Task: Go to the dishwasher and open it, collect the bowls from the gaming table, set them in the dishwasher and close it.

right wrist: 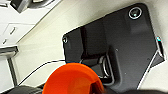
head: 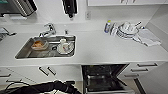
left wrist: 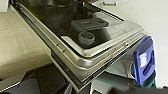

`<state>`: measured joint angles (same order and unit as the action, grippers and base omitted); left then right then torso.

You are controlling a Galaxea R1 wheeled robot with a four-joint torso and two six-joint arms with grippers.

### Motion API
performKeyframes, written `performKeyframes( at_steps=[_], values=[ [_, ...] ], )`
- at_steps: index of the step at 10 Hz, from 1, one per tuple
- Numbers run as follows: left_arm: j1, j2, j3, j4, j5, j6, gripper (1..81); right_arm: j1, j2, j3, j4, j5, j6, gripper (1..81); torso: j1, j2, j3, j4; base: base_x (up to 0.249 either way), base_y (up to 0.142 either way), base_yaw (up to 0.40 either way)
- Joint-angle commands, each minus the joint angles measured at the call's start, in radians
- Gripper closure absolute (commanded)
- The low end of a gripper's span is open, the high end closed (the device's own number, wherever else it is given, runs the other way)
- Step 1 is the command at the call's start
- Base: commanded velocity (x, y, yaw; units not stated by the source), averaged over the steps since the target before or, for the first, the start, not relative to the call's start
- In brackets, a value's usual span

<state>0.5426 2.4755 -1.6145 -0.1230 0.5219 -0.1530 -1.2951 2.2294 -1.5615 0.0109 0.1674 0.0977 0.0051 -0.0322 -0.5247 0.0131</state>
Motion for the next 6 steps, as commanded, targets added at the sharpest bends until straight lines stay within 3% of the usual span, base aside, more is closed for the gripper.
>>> performKeyframes(
  at_steps=[1,3,6],
  values=[
    [0.132,-0.282,0.225,0.069,-0.083,0.027,1.0,0.153,-0.288,0.298,0.063,-0.049,0.002,81.1,0.000,0.000,0.000,0.000,0.000,0.000,0.000],
    [0.314,-0.319,0.212,0.068,-0.154,0.087,1.0,0.209,-0.356,0.382,0.089,-0.043,0.004,81.1,0.000,0.000,0.000,0.000,0.000,0.000,0.000],
    [0.608,-0.281,0.106,0.068,-0.350,0.203,1.0,0.377,-0.388,0.462,0.191,-0.025,0.004,81.1,0.000,0.000,0.000,0.000,0.000,0.000,0.000]
  ],
)
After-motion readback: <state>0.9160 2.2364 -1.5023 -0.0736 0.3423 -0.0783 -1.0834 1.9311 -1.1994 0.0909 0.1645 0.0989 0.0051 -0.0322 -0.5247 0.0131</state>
